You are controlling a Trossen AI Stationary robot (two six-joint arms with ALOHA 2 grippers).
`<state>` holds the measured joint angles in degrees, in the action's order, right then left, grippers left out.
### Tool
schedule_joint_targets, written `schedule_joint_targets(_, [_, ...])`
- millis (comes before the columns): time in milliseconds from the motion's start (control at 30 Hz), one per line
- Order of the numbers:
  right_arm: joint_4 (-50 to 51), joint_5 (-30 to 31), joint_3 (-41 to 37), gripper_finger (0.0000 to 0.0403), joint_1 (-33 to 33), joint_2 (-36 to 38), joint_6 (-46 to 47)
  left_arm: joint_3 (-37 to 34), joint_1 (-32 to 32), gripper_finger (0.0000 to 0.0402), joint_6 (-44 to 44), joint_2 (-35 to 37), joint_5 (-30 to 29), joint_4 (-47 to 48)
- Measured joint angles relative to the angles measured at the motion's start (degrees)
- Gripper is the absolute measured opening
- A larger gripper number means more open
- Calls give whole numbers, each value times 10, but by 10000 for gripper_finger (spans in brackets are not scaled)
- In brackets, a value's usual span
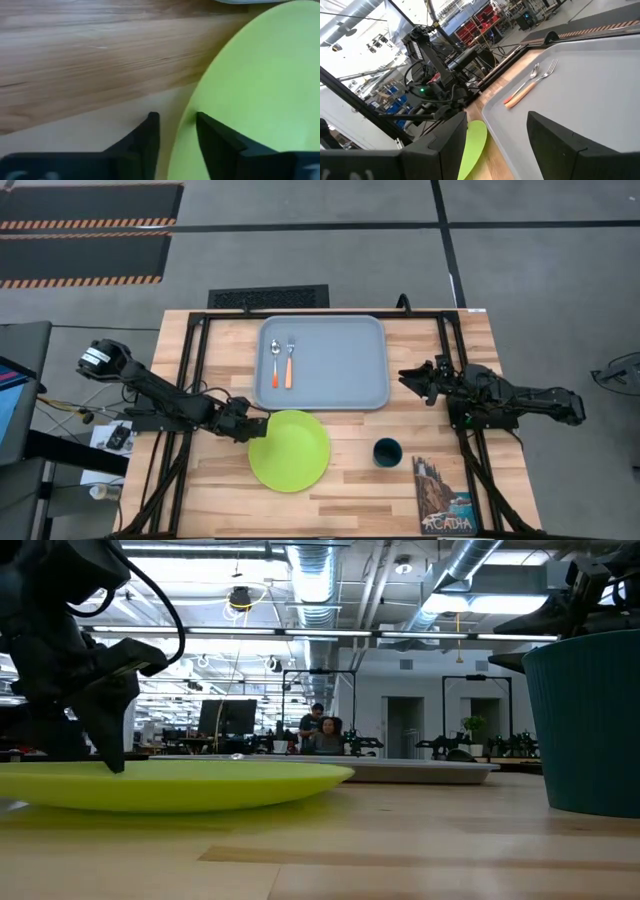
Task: Pick and place plate/cup/fork/spoon on tray
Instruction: Put the green plate on the gray tray to the right of the orange fork
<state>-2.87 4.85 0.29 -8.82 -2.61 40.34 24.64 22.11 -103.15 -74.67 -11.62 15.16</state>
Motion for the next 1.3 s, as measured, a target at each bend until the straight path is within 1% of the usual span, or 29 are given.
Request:
schedule_joint_targets(200, [-1,0,0,233,0,0,2,0,0,42,0,-1,6,2])
schedule_joint_targets(267, [-1,0,0,233,0,0,1,0,0,20,4,-1,9,-4])
schedule_joint_targets(333, [-1,0,0,233,0,0,-1,0,1,9,7,-2,11,-13])
schedule_joint_targets(467, [-1,0,0,233,0,0,-2,0,1,6,5,-2,13,-16])
schedule_joint_targets(600, [-1,0,0,233,0,0,-3,-1,1,2,7,-2,19,-55])
schedule_joint_targets(933, [-1,2,0,233,0,0,-3,-3,25,1,-2,-3,86,-197])
schedule_joint_targets(1100, [-1,2,0,233,0,0,-3,-2,40,1,-30,-3,116,-246])
schedule_joint_targets(1200, [-1,2,0,233,0,0,-3,-2,45,1,-40,-3,98,-283])
schedule_joint_targets(1300, [-1,2,0,233,0,0,-3,-2,44,1,-45,-3,33,-328])
